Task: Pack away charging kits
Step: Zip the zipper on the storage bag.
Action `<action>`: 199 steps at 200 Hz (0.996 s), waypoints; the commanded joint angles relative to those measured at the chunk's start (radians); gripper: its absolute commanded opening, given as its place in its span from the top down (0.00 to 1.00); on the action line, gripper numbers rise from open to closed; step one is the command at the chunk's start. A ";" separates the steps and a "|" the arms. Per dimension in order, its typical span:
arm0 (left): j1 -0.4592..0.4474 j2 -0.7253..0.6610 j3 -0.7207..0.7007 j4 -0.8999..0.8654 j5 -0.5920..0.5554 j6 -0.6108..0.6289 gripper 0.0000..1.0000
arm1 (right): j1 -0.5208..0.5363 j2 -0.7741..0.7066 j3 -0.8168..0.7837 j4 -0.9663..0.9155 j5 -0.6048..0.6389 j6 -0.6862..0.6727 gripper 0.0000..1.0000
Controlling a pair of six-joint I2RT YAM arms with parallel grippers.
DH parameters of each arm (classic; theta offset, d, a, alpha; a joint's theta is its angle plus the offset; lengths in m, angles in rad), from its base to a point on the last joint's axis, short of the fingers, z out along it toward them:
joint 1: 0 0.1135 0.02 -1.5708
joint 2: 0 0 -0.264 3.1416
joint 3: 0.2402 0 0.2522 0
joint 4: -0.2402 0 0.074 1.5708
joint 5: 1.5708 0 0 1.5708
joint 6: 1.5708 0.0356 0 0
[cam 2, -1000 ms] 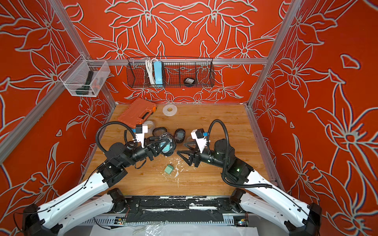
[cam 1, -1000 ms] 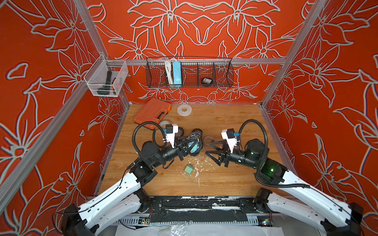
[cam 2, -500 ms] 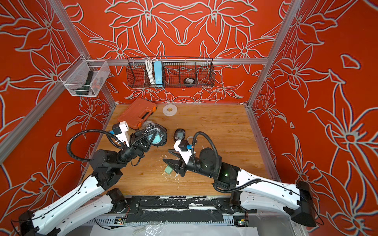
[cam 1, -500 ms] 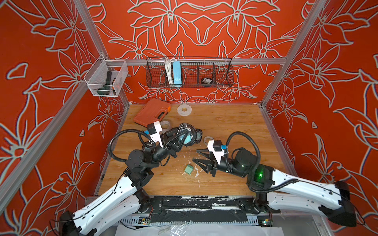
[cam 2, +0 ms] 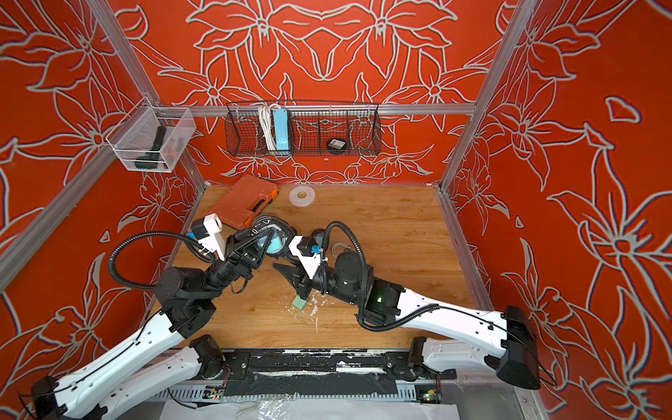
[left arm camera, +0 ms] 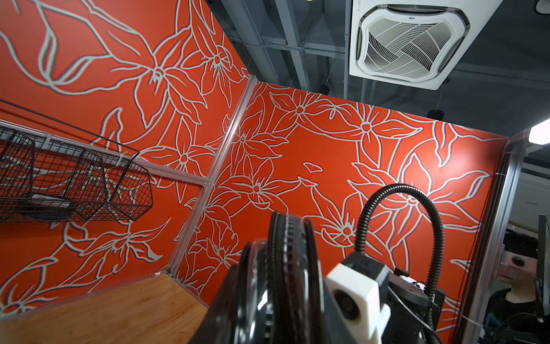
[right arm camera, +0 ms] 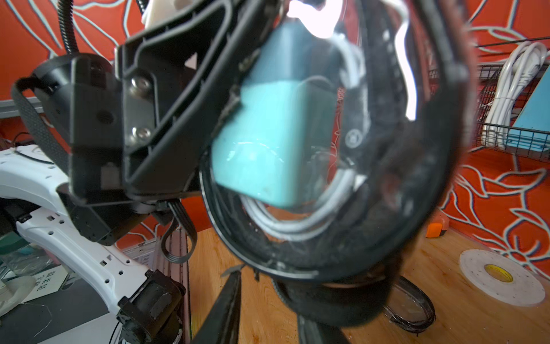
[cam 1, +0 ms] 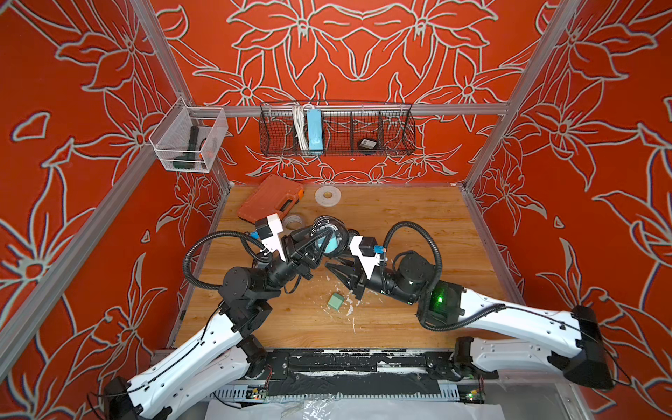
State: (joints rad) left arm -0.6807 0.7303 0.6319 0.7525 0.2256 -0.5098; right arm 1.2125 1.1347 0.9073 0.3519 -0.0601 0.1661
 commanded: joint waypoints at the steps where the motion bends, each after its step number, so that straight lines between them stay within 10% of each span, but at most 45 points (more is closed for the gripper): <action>1: -0.002 -0.006 -0.003 0.054 -0.013 0.014 1.00 | 0.005 -0.004 0.028 0.050 0.003 -0.008 0.68; 199: -0.002 0.000 -0.034 0.045 -0.073 0.010 1.00 | 0.005 0.059 0.106 -0.015 0.142 0.073 0.68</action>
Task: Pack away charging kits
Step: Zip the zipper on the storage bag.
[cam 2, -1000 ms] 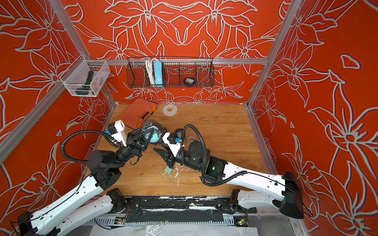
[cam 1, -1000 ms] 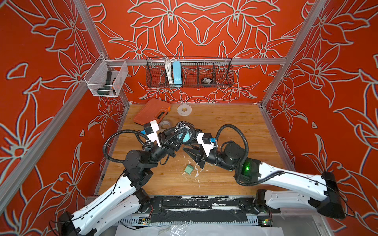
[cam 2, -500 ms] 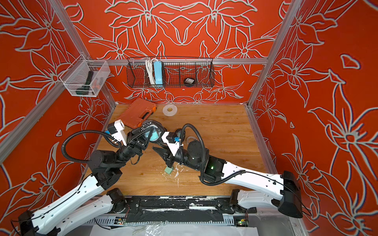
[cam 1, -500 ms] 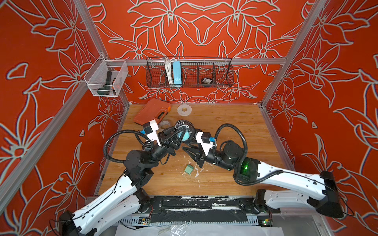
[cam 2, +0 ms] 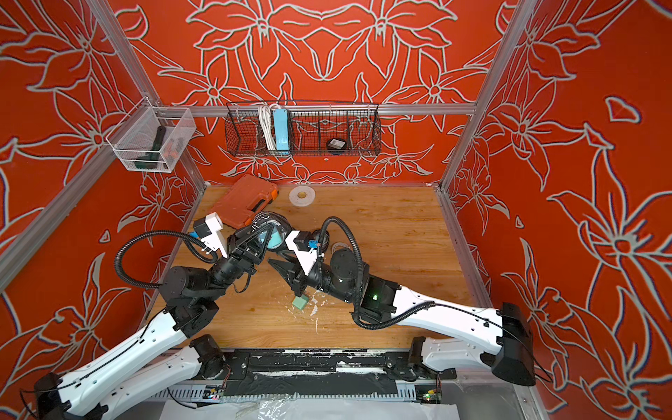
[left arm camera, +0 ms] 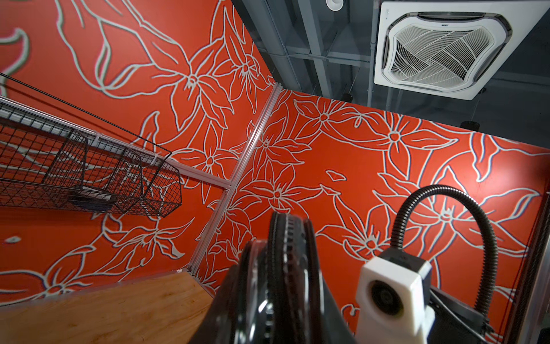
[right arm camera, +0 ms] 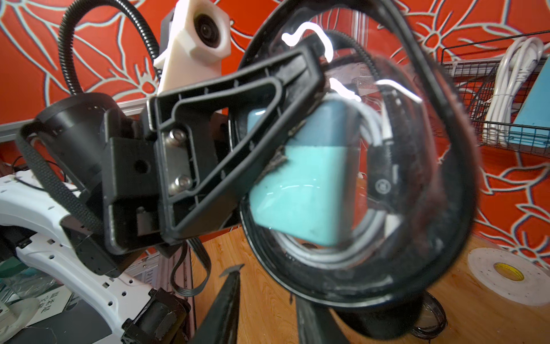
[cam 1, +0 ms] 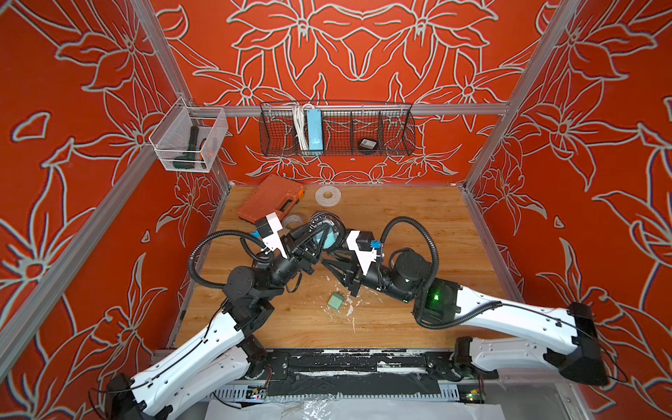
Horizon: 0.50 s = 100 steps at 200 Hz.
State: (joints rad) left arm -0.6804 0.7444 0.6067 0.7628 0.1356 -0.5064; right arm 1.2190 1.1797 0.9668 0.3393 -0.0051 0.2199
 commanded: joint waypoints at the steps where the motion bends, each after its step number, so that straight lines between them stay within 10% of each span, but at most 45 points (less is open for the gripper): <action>1: -0.002 -0.014 -0.010 0.035 0.018 0.006 1.00 | -0.002 0.015 0.048 -0.004 0.088 0.019 0.68; 100: -0.002 -0.013 -0.007 0.030 0.012 0.004 1.00 | -0.001 0.061 0.107 -0.071 0.135 0.044 1.00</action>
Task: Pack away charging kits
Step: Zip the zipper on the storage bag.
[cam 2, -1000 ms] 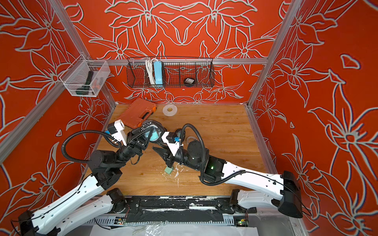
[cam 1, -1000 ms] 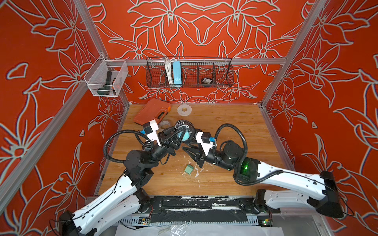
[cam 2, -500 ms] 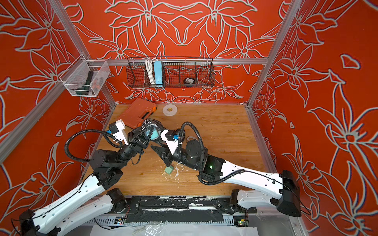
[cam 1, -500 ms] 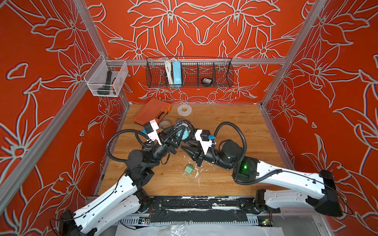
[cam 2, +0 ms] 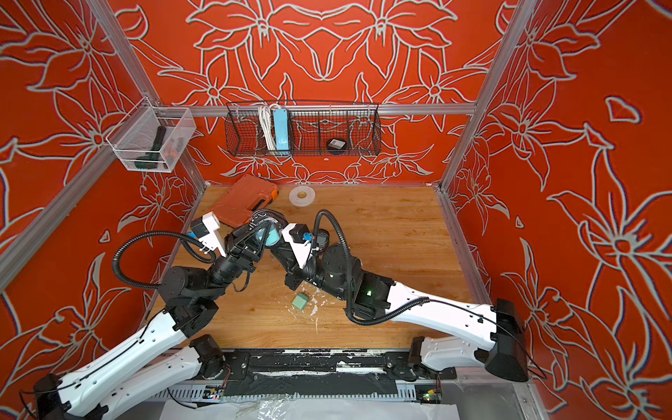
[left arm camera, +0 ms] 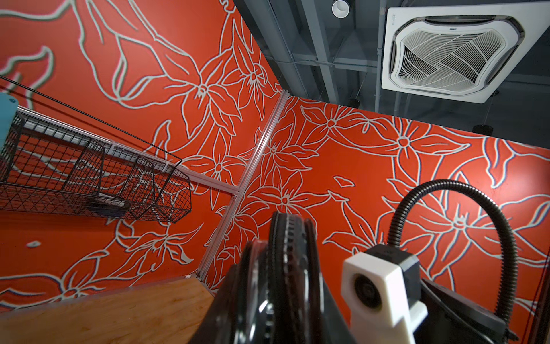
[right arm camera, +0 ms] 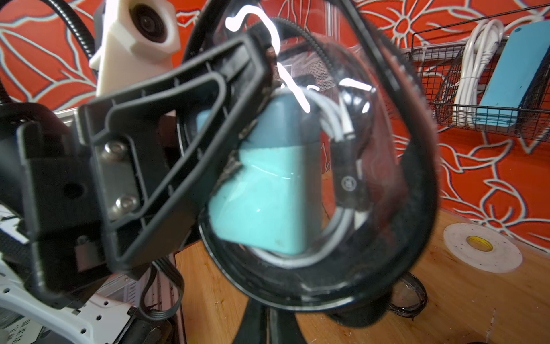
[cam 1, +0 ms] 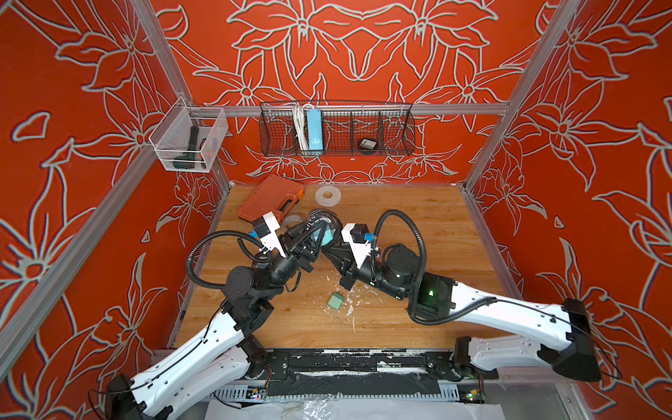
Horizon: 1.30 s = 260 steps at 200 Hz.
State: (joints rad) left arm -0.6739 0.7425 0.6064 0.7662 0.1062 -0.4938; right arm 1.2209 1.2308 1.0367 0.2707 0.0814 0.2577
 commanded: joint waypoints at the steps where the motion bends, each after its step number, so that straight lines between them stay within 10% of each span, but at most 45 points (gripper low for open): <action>1: -0.009 -0.012 -0.007 0.027 0.042 -0.009 1.00 | -0.003 0.009 0.037 -0.004 0.048 0.006 1.00; 260: -0.009 -0.095 0.010 -0.240 0.116 -0.028 1.00 | -0.133 -0.163 -0.081 -0.213 0.109 -0.245 1.00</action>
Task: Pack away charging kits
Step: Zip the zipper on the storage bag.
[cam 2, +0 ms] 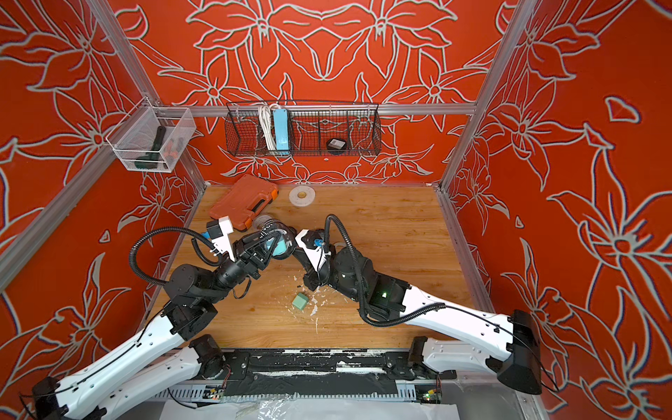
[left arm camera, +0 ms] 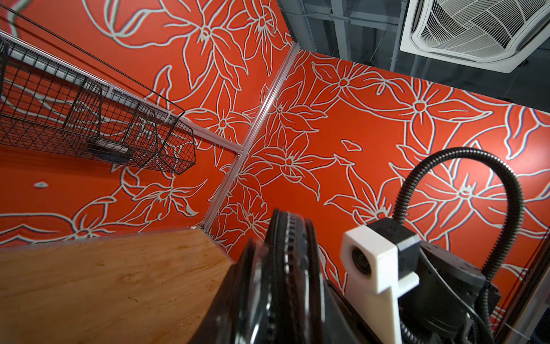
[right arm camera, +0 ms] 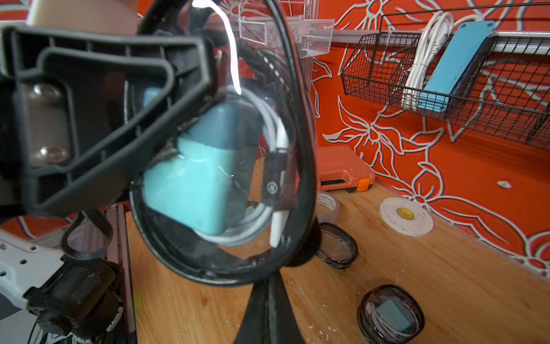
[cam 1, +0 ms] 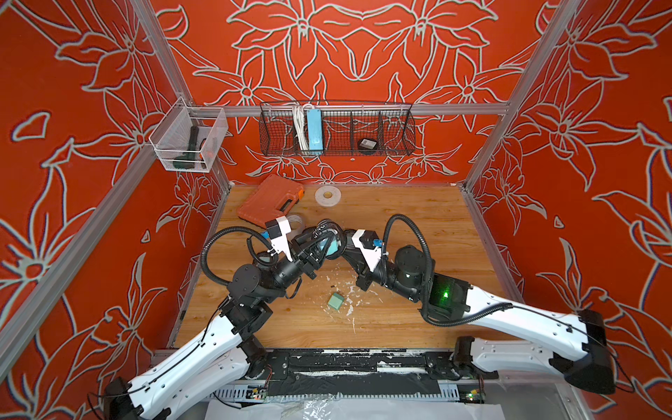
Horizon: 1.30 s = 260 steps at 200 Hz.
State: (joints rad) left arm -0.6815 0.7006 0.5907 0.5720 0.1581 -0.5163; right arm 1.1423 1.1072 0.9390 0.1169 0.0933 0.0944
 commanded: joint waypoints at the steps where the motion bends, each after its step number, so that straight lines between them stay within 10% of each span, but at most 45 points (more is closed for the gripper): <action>1: -0.001 -0.053 0.026 -0.049 0.065 -0.006 1.00 | -0.054 -0.040 0.019 -0.061 0.097 -0.085 1.00; 153: -0.001 0.029 0.159 -0.470 0.154 0.086 1.00 | -0.125 -0.106 0.079 -0.165 0.038 -0.288 1.00; 238: 0.000 0.018 0.108 -0.336 0.247 0.057 1.00 | -0.118 -0.136 0.150 -0.223 -0.200 -0.231 1.00; 260: -0.001 0.008 0.079 -0.271 0.278 0.026 0.86 | -0.100 -0.115 0.164 -0.221 -0.218 -0.220 1.00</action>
State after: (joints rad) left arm -0.6815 0.7273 0.7136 0.2996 0.3553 -0.4679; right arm 1.0504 1.0126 1.0317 -0.1902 -0.1432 -0.1520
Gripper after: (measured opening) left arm 0.270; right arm 0.048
